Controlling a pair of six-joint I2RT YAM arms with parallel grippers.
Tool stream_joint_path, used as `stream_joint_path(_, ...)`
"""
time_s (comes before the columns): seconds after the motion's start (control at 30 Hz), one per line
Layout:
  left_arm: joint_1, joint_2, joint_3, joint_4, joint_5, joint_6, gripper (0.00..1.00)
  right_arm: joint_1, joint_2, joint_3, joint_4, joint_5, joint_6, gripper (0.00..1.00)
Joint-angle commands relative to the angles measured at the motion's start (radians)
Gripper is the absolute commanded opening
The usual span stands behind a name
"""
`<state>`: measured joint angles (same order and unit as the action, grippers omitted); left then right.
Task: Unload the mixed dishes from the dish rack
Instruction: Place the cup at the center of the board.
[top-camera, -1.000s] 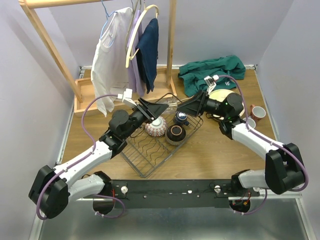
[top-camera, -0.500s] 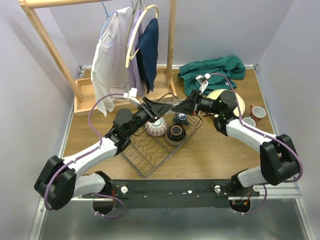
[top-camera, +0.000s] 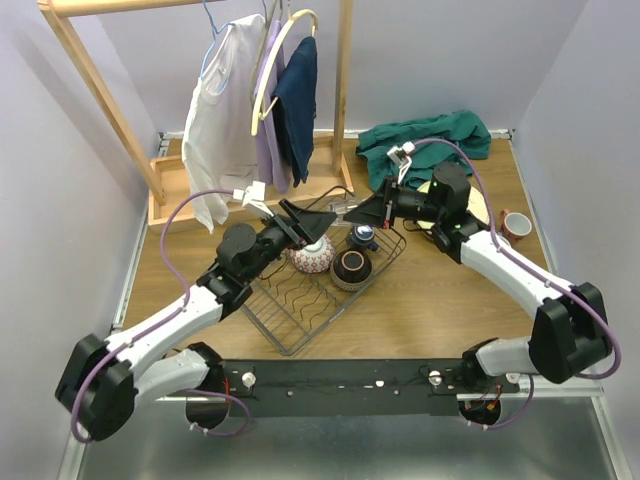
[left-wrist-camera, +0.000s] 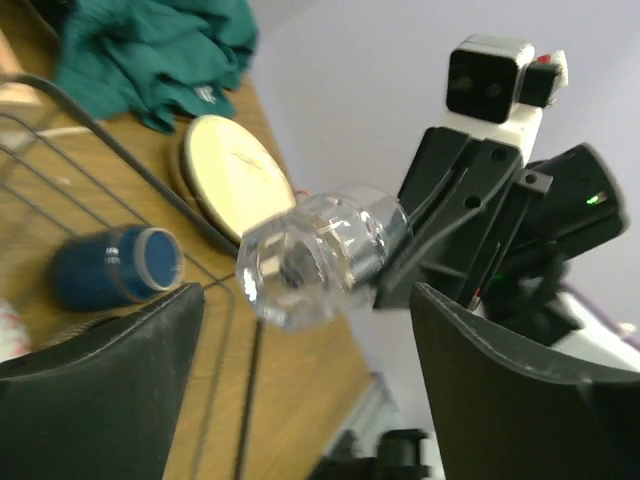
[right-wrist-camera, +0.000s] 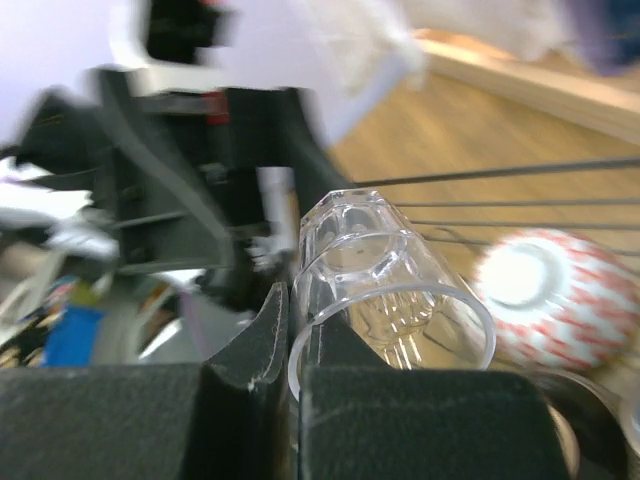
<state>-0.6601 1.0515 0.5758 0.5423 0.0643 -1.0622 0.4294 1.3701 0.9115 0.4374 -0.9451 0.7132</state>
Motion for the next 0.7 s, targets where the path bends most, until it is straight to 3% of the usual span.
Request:
stream_joint_path(0.0, 0.008, -0.122, 0.025, -0.296, -0.196, 0.289, 0.99, -0.014, -0.054, 0.128, -0.57, 0.248, -0.366, 0.01)
stream_joint_path(0.2, 0.016, -0.234, 0.036, -0.459, -0.343, 0.58, 0.99, -0.021, -0.066, 0.254, -0.951, 0.662, -0.497, 0.01)
stream_joint_path(0.33, 0.019, -0.269, 0.025, -0.496, -0.417, 0.715, 0.99, -0.034, -0.022, 0.344, -1.137, 0.979, -0.495, 0.01)
stream_joint_path(0.43, 0.019, -0.275, 0.016, -0.505, -0.428, 0.789, 0.99, -0.058, 0.023, 0.391, -1.252, 1.136, -0.466, 0.01)
stream_joint_path(0.67, 0.02, -0.265, 0.007, -0.502, -0.411, 0.818, 0.99, -0.176, 0.105, 0.385, -1.385, 1.232, -0.414, 0.01)
